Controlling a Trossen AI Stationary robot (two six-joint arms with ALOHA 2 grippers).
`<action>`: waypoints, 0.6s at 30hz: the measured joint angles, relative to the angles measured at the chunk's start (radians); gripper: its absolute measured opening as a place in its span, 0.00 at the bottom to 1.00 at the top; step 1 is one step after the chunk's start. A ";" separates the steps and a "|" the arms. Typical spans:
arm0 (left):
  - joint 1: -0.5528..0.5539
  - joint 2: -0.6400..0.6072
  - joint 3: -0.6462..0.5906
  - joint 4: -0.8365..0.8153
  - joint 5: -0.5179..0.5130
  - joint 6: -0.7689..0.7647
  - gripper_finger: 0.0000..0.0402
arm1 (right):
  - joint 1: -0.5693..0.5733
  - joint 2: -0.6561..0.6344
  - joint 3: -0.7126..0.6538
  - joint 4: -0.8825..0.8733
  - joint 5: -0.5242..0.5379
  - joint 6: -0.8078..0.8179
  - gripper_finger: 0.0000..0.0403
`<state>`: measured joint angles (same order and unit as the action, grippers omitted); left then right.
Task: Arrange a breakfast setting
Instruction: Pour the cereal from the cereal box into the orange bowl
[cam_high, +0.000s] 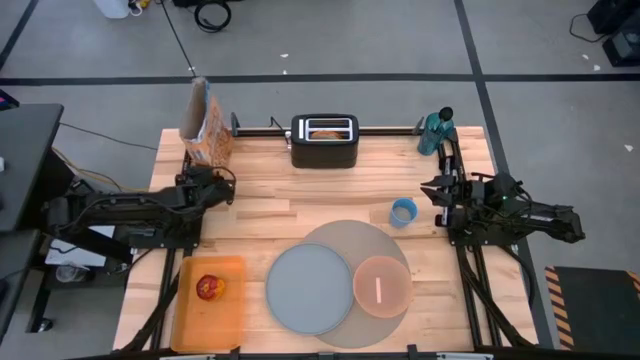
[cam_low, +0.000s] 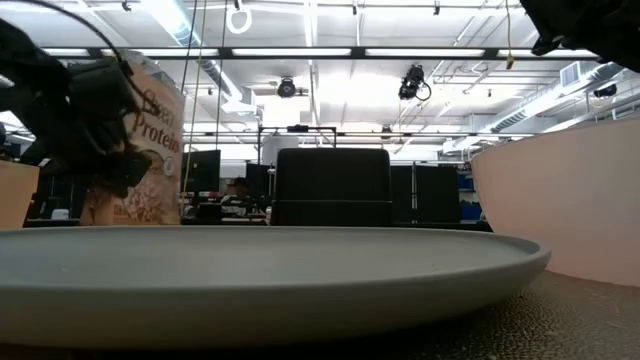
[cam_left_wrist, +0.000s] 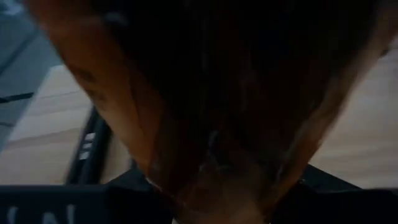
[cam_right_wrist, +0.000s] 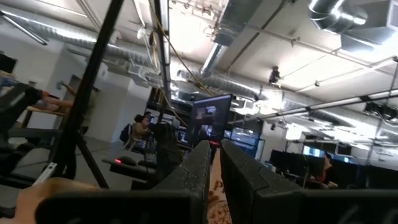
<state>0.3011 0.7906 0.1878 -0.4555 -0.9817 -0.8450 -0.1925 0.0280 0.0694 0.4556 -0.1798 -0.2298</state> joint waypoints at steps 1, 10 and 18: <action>-0.013 -0.004 0.022 -0.015 0.017 0.021 0.46 | 0.000 0.000 0.000 0.000 0.004 0.001 0.11; -0.128 -0.012 0.253 -0.250 0.089 0.045 0.46 | 0.000 0.000 0.000 -0.042 0.003 0.058 0.11; -0.273 -0.012 0.414 -0.348 0.152 0.053 0.46 | 0.000 0.000 0.000 -0.047 0.003 0.108 0.09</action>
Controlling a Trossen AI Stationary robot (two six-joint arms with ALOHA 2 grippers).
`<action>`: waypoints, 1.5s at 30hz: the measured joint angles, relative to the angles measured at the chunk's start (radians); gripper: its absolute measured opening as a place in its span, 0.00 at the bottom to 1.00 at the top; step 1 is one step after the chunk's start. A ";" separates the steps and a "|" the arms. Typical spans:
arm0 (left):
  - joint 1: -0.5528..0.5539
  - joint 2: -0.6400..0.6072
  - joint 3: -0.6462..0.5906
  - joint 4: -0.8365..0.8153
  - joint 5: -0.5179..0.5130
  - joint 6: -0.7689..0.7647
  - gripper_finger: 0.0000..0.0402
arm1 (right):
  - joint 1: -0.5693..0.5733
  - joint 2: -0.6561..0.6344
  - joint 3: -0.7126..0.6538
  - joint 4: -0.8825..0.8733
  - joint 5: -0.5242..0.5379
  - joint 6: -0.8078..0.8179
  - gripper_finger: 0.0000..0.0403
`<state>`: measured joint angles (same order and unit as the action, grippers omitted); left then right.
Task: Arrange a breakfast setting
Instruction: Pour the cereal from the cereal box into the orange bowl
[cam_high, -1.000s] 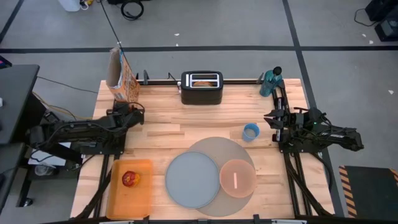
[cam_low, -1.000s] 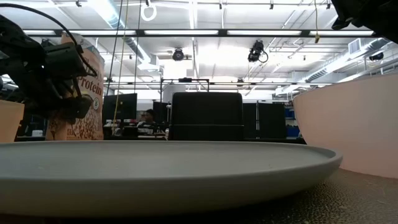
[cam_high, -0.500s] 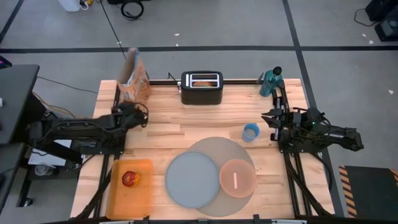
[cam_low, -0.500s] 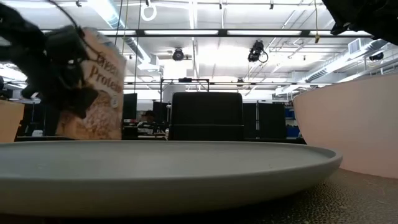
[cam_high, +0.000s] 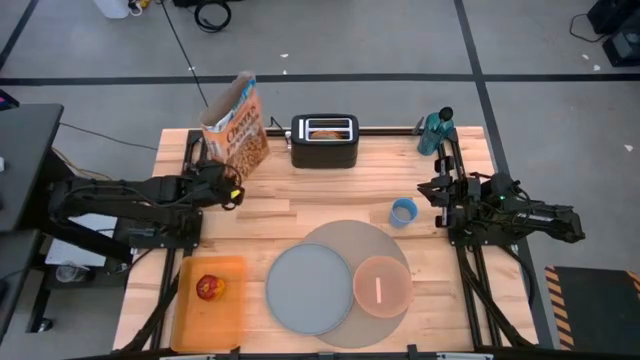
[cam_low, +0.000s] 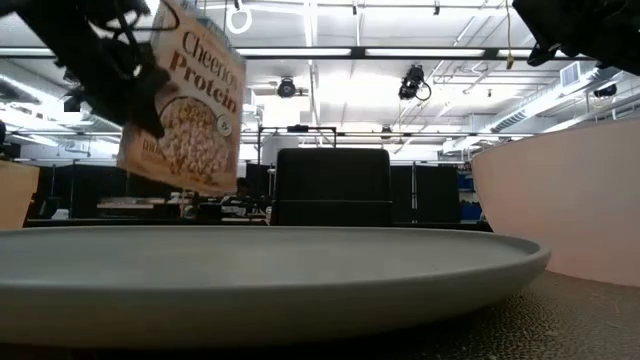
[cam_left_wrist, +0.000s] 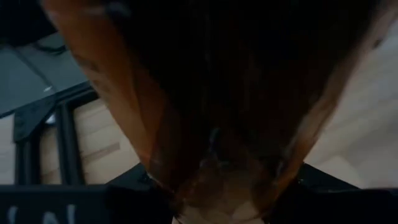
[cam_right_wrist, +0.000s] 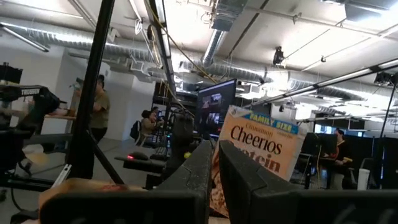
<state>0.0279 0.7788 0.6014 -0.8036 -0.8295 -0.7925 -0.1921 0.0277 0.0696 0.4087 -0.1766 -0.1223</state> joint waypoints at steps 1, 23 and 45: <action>-0.019 0.000 0.016 -0.007 0.000 0.000 0.46 | 0.000 0.000 0.000 0.000 0.000 0.004 0.09; -0.330 0.000 0.140 -0.015 0.085 0.255 0.46 | 0.000 0.005 0.001 0.058 -0.012 0.087 0.08; -0.260 0.258 0.489 -0.032 0.492 0.655 0.46 | 0.140 0.533 0.065 0.079 0.296 0.336 0.09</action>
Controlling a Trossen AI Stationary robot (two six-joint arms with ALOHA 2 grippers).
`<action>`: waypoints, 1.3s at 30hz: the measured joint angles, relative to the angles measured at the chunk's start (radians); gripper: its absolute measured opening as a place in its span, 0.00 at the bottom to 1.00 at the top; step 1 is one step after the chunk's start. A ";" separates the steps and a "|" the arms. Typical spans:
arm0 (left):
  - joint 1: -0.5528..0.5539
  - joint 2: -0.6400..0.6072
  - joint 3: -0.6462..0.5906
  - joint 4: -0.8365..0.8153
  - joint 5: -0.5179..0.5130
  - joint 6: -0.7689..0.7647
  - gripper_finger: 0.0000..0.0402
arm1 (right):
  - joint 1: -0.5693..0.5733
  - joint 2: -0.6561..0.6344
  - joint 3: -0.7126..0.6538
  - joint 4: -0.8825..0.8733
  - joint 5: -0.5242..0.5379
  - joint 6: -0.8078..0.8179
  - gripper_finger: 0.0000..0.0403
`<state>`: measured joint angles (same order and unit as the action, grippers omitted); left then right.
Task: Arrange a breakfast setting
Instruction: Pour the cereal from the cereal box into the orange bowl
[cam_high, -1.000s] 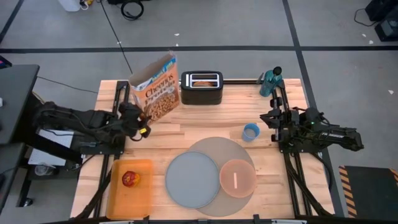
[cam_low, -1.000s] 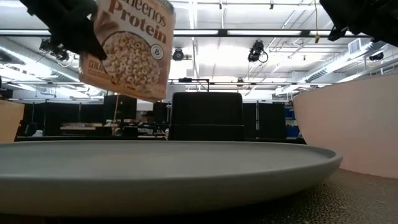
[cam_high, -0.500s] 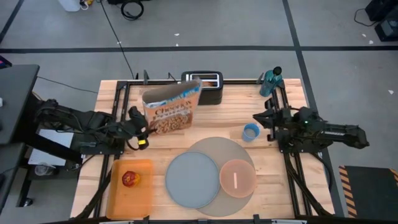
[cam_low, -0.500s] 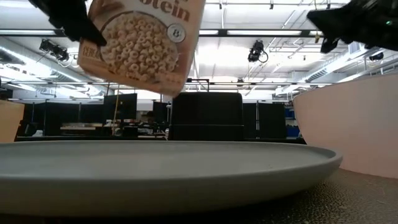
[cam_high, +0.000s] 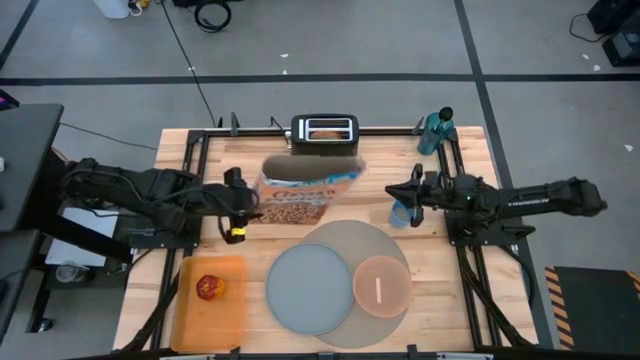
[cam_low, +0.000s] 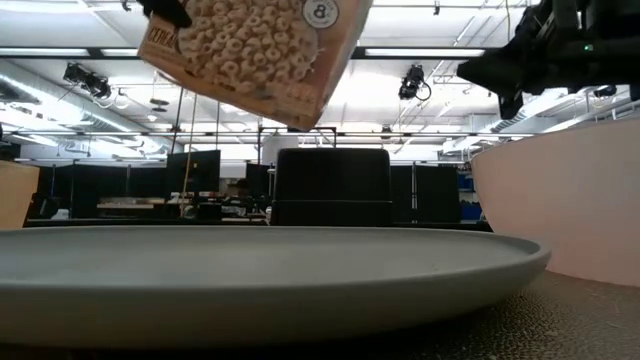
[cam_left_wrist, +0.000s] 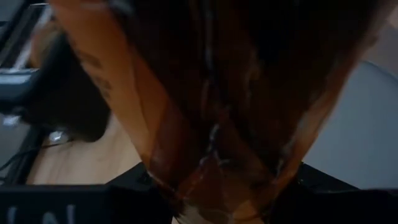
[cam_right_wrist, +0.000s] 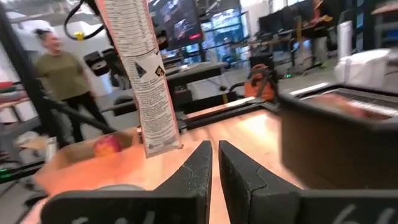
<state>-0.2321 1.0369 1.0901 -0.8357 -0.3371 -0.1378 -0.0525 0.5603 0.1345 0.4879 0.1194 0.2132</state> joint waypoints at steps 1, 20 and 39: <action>0.000 0.020 0.024 -0.016 0.025 0.008 0.46 | 0.019 0.013 0.000 0.012 0.010 0.009 0.09; -0.025 0.430 0.544 -0.502 0.230 0.035 0.46 | 0.406 0.346 0.000 0.281 0.509 0.077 0.09; -0.174 0.615 0.641 -0.600 0.301 -0.026 0.46 | 0.781 0.593 0.000 0.410 1.086 0.199 0.03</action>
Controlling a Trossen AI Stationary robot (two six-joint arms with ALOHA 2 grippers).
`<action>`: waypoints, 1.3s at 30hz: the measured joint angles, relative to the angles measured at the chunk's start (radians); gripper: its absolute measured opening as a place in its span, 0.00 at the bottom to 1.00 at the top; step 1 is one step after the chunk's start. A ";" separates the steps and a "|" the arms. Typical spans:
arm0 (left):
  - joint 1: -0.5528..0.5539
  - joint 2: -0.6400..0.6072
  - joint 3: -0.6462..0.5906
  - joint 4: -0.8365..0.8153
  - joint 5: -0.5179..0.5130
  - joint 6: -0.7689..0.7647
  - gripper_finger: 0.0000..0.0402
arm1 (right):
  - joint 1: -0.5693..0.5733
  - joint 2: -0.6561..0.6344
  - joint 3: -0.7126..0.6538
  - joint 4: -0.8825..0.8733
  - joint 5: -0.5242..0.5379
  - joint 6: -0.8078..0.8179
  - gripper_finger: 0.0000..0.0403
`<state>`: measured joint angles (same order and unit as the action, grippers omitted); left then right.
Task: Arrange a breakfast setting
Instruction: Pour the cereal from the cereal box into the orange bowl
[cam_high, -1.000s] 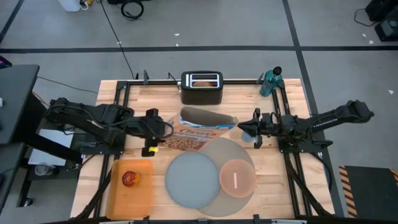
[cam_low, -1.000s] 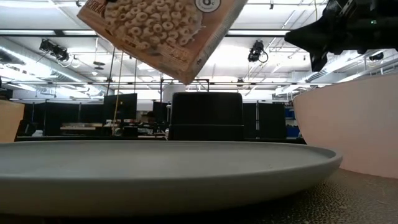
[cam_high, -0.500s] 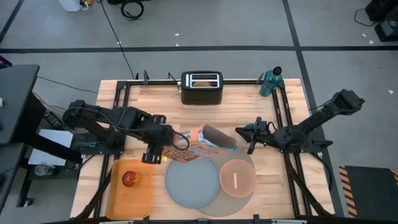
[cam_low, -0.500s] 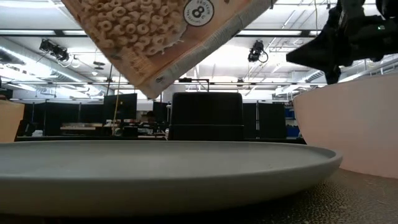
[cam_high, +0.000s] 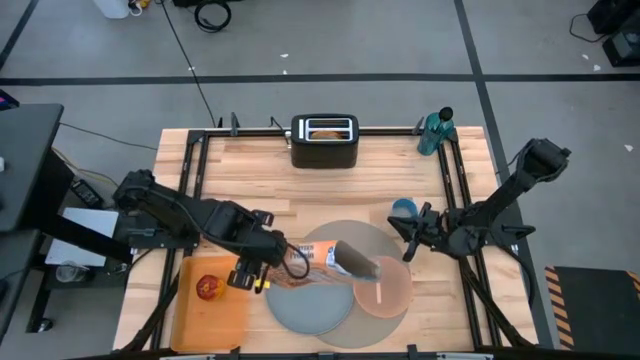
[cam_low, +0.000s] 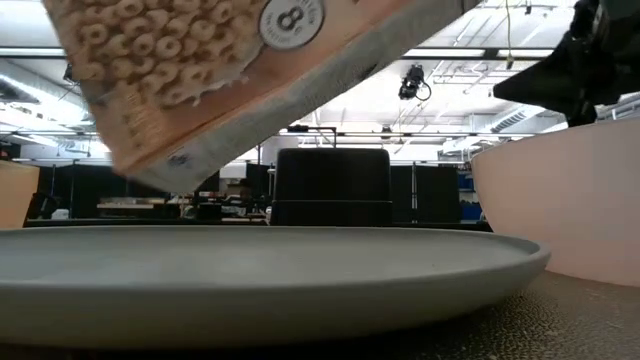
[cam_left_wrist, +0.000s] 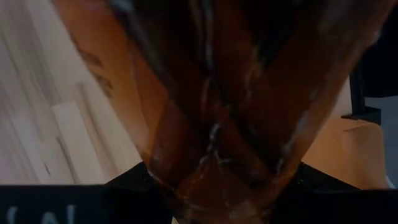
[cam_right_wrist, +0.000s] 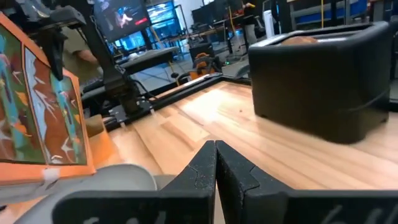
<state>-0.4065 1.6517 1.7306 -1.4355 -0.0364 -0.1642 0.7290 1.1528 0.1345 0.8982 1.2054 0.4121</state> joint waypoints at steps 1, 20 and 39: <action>-0.003 0.006 0.000 -0.004 0.005 -0.012 0.46 | 0.007 0.014 0.000 0.000 0.010 0.016 0.03; 0.050 0.223 0.308 -0.132 0.097 0.020 0.46 | 0.094 0.240 0.124 0.006 0.172 0.041 0.03; 0.055 0.248 0.245 -0.136 -0.012 0.109 0.46 | 0.224 0.148 0.248 0.141 -0.046 -0.501 0.07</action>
<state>-0.3515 1.8997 1.9760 -1.5715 -0.0479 -0.0548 0.9527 1.3012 0.3821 1.0394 1.1594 -0.0890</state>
